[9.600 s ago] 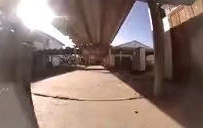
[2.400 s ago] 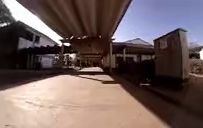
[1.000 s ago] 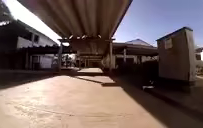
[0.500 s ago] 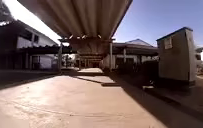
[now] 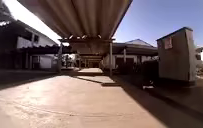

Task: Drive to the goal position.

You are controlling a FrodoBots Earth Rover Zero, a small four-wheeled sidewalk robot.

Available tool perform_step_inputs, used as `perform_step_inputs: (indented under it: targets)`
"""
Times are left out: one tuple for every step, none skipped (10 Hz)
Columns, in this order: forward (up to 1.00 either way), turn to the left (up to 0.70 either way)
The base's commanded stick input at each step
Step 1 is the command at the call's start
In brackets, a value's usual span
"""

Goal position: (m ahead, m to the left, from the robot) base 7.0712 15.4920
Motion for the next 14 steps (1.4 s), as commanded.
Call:
perform_step_inputs:
  targets:
    - [0.50, 0.00]
    - [0.50, 0.00]
    - [0.50, 0.00]
    - [0.50, 0.00]
    - [0.50, 0.00]
    - [0.50, 0.00]
    - [0.50, 0.00]
    - [0.50, 0.00]
    - [0.50, 0.00]
    - [0.50, 0.00]
    - [0.50, 0.00]
    - [0.50, 0.00]
    - [0.50, 0.00]
    - [0.50, 0.00]
